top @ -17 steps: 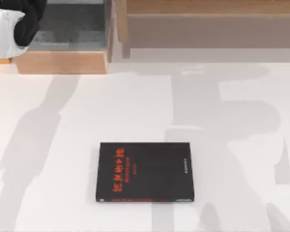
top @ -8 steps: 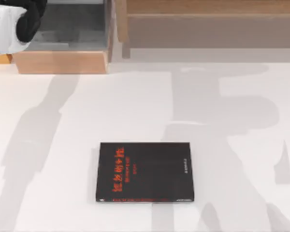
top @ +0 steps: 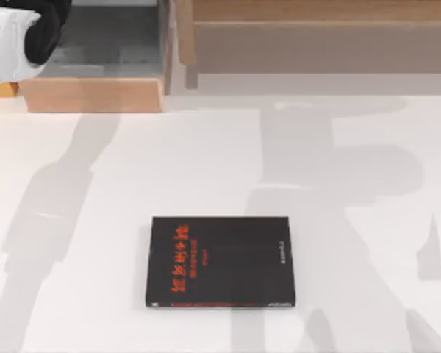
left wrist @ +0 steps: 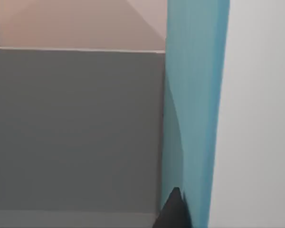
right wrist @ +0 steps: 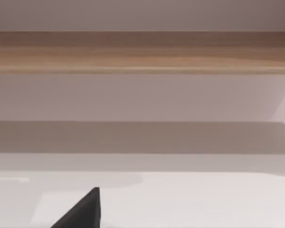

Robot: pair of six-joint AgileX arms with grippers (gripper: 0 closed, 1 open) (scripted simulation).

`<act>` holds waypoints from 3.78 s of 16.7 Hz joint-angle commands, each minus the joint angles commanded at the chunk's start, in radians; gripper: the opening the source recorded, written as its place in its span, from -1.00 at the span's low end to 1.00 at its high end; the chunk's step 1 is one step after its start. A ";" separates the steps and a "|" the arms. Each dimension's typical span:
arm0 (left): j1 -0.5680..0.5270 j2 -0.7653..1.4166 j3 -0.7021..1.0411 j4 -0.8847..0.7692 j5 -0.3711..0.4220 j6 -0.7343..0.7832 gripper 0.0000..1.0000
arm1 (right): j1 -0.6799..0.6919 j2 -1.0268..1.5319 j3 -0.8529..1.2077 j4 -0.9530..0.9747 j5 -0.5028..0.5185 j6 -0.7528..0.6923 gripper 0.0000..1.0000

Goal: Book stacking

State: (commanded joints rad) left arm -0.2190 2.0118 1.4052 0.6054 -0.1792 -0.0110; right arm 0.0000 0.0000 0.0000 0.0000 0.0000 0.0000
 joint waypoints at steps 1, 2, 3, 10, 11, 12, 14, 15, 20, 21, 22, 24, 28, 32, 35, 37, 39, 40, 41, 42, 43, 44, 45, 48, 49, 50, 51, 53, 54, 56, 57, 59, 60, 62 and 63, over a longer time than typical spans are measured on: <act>0.000 0.000 0.000 0.000 0.000 0.000 -0.81 | 0.000 0.000 0.000 0.000 0.000 0.000 1.00; 0.000 0.000 0.000 0.000 0.000 0.000 -0.96 | 0.000 0.000 0.000 0.000 0.000 0.000 1.00; 0.000 0.000 0.000 0.000 0.000 0.000 -1.00 | 0.000 0.000 0.000 0.000 0.000 0.000 1.00; 0.000 0.000 0.000 0.000 0.000 0.000 -1.00 | 0.000 0.000 0.000 0.000 0.000 0.000 1.00; -0.002 -0.002 0.000 0.000 0.000 0.001 -1.00 | 0.000 0.000 0.000 0.000 0.000 0.000 1.00; -0.003 -0.005 -0.002 -0.001 0.000 0.001 -1.00 | 0.000 0.000 0.000 0.000 0.000 0.000 1.00; -0.005 -0.027 -0.014 -0.010 -0.002 0.002 -1.00 | 0.000 0.000 0.000 0.000 0.000 0.000 1.00; -0.006 -0.040 -0.021 -0.015 -0.004 0.002 -1.00 | 0.000 0.000 0.000 0.000 0.000 0.000 1.00; -0.004 -0.046 -0.024 -0.019 -0.006 0.003 -1.00 | 0.000 0.000 0.000 0.000 0.000 0.000 1.00; -0.007 -0.056 -0.027 -0.017 -0.016 0.012 -1.00 | 0.000 0.000 0.000 0.000 0.000 0.000 1.00; -0.014 -0.075 -0.034 -0.012 -0.037 0.030 -1.00 | 0.000 0.000 0.000 0.000 0.000 0.000 1.00; -0.039 -0.131 -0.055 -0.001 -0.111 0.087 -1.00 | 0.000 0.000 0.000 0.000 0.000 0.000 1.00; -0.131 -0.275 -0.127 0.002 -0.362 0.248 -1.00 | 0.000 0.000 0.000 0.000 0.000 0.000 1.00; -0.279 -0.385 -0.248 -0.060 -0.631 0.413 -1.00 | 0.000 0.000 0.000 0.000 0.000 0.000 1.00; -0.449 -0.421 -0.366 -0.168 -0.756 0.510 -1.00 | 0.000 0.000 0.000 0.000 0.000 0.000 1.00; -0.586 -0.418 -0.448 -0.264 -0.789 0.559 -1.00 | 0.000 0.000 0.000 0.000 0.000 0.000 1.00; -0.728 -0.399 -0.525 -0.370 -0.796 0.596 -1.00 | 0.000 0.000 0.000 0.000 0.000 0.000 1.00; -0.795 -0.386 -0.561 -0.423 -0.795 0.610 -1.00 | 0.000 0.000 0.000 0.000 0.000 0.000 1.00; -0.857 -0.372 -0.594 -0.474 -0.792 0.622 -1.00 | 0.000 0.000 0.000 0.000 0.000 0.000 1.00; -0.912 -0.358 -0.624 -0.521 -0.788 0.632 -1.00 | 0.000 0.000 0.000 0.000 0.000 0.000 1.00; -0.958 -0.345 -0.650 -0.562 -0.782 0.639 -1.00 | 0.000 0.000 0.000 0.000 0.000 0.000 1.00; -0.993 -0.334 -0.670 -0.595 -0.776 0.643 -1.00 | 0.000 0.000 0.000 0.000 0.000 0.000 1.00; -1.018 -0.325 -0.685 -0.619 -0.770 0.647 -1.00 | 0.000 0.000 0.000 0.000 0.000 0.000 1.00; -1.035 -0.319 -0.696 -0.636 -0.763 0.649 -1.00 | 0.000 0.000 0.000 0.000 0.000 0.000 1.00; -1.035 -0.319 -0.696 -0.636 -0.763 0.649 -1.00 | 0.000 0.000 0.000 0.000 0.000 0.000 1.00; -1.035 -0.319 -0.696 -0.636 -0.763 0.649 -1.00 | 0.000 0.000 0.000 0.000 0.000 0.000 1.00; -1.031 -0.322 -0.695 -0.634 -0.764 0.649 -1.00 | 0.000 0.000 0.000 0.000 0.000 0.000 1.00; -1.027 -0.317 -0.696 -0.624 -0.761 0.657 -1.00 | 0.000 0.000 0.000 0.000 0.000 0.000 1.00; -1.024 -0.313 -0.697 -0.615 -0.758 0.664 -1.00 | 0.000 0.000 0.000 0.000 0.000 0.000 1.00; -1.020 -0.308 -0.699 -0.605 -0.755 0.671 -1.00 | 0.000 0.000 0.000 0.000 0.000 0.000 1.00; -1.020 -0.308 -0.699 -0.605 -0.755 0.671 -1.00 | 0.000 0.000 0.000 0.000 0.000 0.000 1.00; -1.020 -0.308 -0.699 -0.605 -0.755 0.671 -1.00 | 0.000 0.000 0.000 0.000 0.000 0.000 1.00; -1.020 -0.308 -0.699 -0.605 -0.755 0.671 -0.85 | 0.000 0.000 0.000 0.000 0.000 0.000 1.00; -1.020 -0.308 -0.699 -0.605 -0.755 0.671 -0.55 | 0.000 0.000 0.000 0.000 0.000 0.000 1.00; -1.020 -0.308 -0.699 -0.605 -0.755 0.671 -0.40 | 0.000 0.000 0.000 0.000 0.000 0.000 1.00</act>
State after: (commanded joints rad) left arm -1.2387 1.7035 0.7066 0.0000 -0.9343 0.6602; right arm 0.0000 0.0000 0.0000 0.0000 0.0000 0.0000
